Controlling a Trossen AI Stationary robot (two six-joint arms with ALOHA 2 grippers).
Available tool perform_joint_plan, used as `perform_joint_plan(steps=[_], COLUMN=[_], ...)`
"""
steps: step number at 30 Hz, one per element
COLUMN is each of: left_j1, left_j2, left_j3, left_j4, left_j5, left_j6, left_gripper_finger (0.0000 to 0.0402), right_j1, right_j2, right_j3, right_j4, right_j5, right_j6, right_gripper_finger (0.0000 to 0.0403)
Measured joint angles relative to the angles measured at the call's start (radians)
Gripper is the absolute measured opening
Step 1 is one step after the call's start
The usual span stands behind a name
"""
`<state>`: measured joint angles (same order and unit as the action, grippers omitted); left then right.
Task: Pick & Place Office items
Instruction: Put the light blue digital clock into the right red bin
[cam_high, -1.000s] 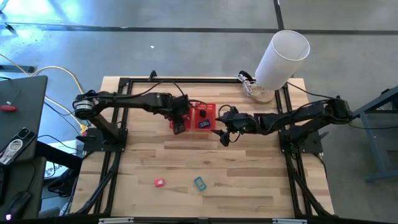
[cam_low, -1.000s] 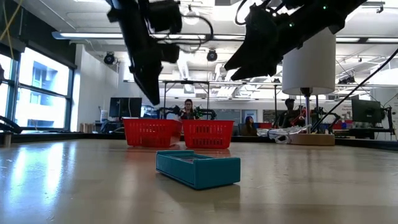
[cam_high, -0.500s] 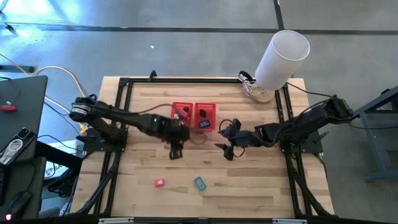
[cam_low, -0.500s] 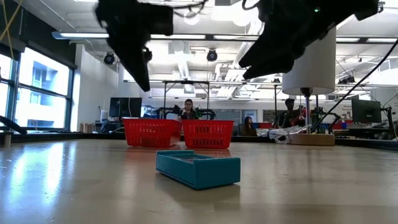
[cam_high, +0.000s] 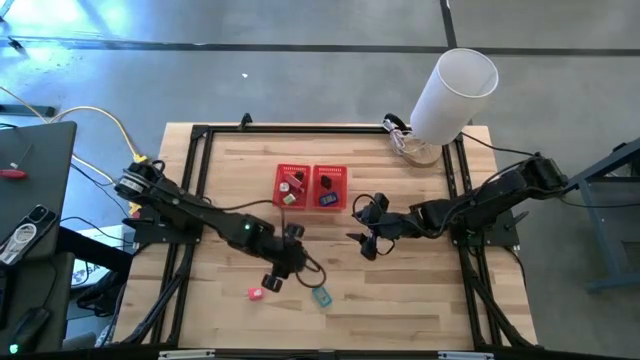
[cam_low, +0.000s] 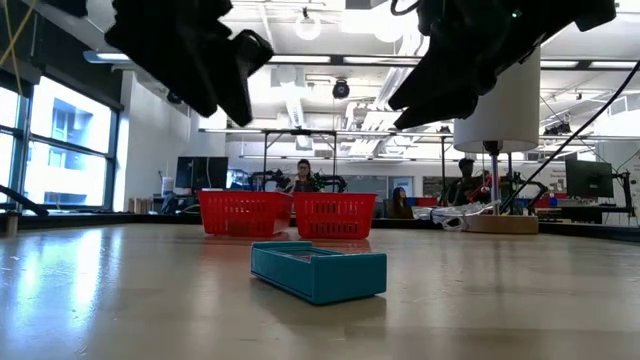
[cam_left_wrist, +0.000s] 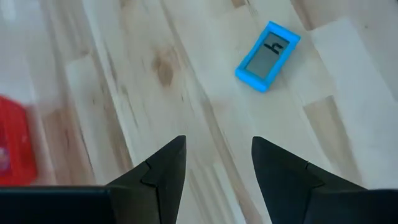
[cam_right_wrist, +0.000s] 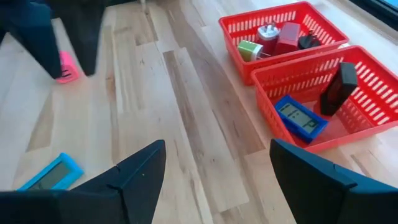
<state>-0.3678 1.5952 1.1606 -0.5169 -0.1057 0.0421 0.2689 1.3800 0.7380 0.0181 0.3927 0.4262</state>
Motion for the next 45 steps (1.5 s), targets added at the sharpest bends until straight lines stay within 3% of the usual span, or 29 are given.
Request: perform_joint_plan(steps=[4, 10, 13, 18, 24, 27, 36, 45], left_j1=[-0.004, -0.001, -0.001, -0.007, -0.015, -0.013, 0.034, 0.053], left_j2=[0.067, 0.17, 0.184, 0.184, 0.201, 0.202, 0.203, 0.217], left_j3=[-0.003, -0.006, -0.006, -0.006, -0.005, -0.015, -0.195, -0.29], left_j4=[0.09, 0.171, 0.207, 0.254, 0.254, 0.268, 0.63, 0.807], left_j5=[-0.001, 0.003, 0.053, 0.07, 0.07, 0.079, 0.289, 0.329], left_j6=[0.06, -0.022, -0.016, -0.031, 0.036, 0.091, 0.145, 0.141], left_gripper_finger=[0.0174, 0.0175, 0.0184, 0.023, 0.0307, 0.0326, 0.0331, 0.0331], right_j1=[0.029, 0.096, 0.129, 0.164, 0.17, 0.17, 0.199, 0.238], right_j2=[0.0, 0.0, 0.0, 0.0, 0.0, 0.0, 0.0, 0.0], right_j3=[0.0, 0.0, 0.0, 0.0, 0.0, 0.0, 0.0, 0.0], right_j4=[0.0, 0.023, 0.048, 0.066, 0.05, 0.046, 0.038, 0.062], right_j5=[-0.003, 0.001, 0.017, 0.056, 0.063, 0.097, 0.103, 0.106], right_j6=[0.032, 0.076, 0.079, 0.075, 0.064, 0.043, 0.05, 0.071], right_gripper_finger=[0.0276, 0.0276, 0.0276, 0.0276, 0.0276, 0.0276, 0.0276, 0.0276])
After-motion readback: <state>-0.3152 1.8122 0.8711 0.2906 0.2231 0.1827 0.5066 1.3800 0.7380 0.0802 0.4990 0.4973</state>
